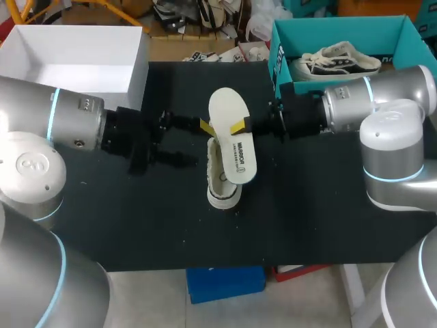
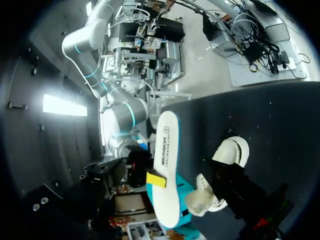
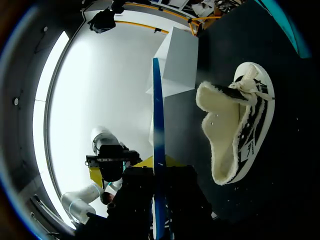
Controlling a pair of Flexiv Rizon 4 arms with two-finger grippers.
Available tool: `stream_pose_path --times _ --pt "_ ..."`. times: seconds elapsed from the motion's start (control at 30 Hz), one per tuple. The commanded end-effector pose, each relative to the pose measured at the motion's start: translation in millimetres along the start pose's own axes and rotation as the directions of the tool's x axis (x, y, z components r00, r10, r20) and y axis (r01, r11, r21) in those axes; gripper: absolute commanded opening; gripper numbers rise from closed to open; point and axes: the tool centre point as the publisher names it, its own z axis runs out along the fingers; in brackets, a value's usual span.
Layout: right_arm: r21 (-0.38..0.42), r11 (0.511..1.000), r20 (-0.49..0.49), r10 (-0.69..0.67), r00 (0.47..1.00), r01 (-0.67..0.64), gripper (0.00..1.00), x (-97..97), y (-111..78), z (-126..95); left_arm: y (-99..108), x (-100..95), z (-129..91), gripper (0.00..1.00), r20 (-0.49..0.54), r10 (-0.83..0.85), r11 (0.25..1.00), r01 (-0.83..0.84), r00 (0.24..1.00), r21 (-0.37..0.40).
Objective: Take the shoe out of the shoebox, open the shoe tongue, remove and reinsert the insole, then place the shoe into the shoebox
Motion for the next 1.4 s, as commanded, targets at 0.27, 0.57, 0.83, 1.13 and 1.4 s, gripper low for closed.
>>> stream_pose_path --times 0.27,0.57,0.83,1.13,1.4 --pt "-0.002 1.000 0.000 0.000 1.000 0.000 0.00 -0.4 0.3 1.7 -8.7 21.0 10.0 1.00 0.273 0.044 0.990 -0.005 0.961 -0.142" --pt "-0.002 1.000 0.000 0.000 1.000 0.000 0.00 -0.4 0.3 1.7 2.3 34.5 5.8 1.00 0.386 0.087 0.980 -0.010 0.919 -0.198" --pt "-0.002 1.000 0.000 0.000 1.000 0.000 0.00 -0.4 0.3 1.7 25.2 40.9 8.2 1.00 0.416 0.083 0.974 0.014 0.905 -0.225" --pt "-0.002 1.000 0.000 0.000 1.000 0.000 0.00 -0.4 0.3 1.7 49.0 31.8 27.9 0.91 0.391 0.096 0.969 0.004 0.915 -0.248" --pt "-0.002 1.000 0.000 0.000 1.000 0.000 0.00 -0.4 0.3 1.7 59.5 25.4 43.5 0.49 0.392 0.102 0.964 0.006 0.914 -0.265"
